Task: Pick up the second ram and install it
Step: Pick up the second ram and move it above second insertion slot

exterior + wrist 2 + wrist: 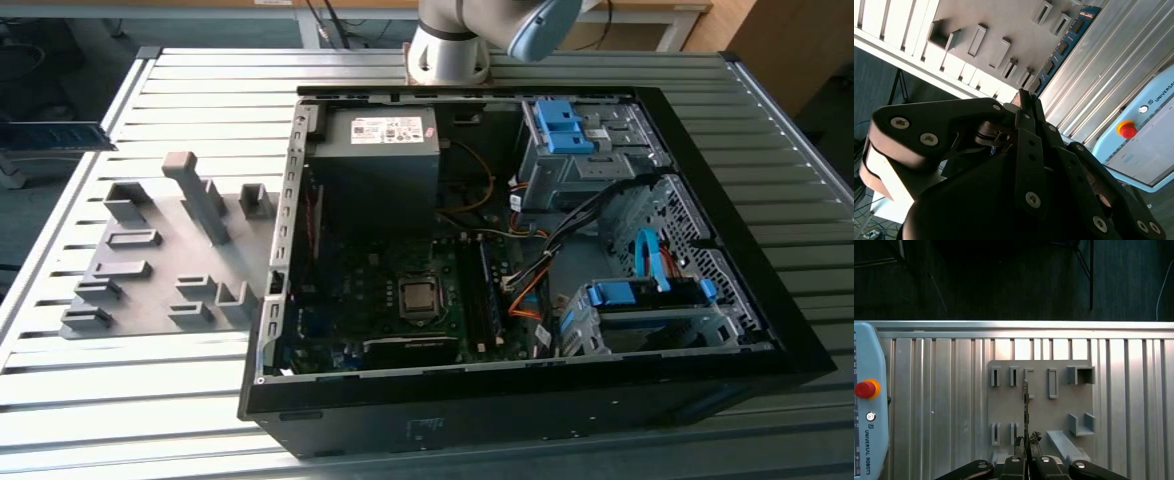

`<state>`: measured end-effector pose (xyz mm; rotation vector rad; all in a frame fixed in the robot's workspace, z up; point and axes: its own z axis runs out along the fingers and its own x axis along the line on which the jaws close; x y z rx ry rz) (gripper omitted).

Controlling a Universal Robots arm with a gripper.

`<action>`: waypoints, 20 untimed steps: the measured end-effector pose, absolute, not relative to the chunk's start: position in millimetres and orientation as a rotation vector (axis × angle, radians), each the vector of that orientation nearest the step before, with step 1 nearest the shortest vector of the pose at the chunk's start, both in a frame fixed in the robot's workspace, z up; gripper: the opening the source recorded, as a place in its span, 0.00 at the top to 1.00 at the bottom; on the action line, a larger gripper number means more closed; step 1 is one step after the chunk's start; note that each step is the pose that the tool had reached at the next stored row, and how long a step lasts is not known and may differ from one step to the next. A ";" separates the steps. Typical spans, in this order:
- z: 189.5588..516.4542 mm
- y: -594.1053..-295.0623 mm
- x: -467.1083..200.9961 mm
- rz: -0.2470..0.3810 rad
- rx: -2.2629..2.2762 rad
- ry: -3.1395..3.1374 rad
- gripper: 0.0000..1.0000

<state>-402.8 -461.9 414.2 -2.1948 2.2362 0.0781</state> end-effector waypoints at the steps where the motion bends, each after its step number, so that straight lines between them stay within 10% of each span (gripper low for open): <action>1: 414.3 -461.9 -402.1 0.078 -2.195 2.236 0.86; 20: 414.3 -461.9 -394.0 0.078 -2.195 2.236 0.86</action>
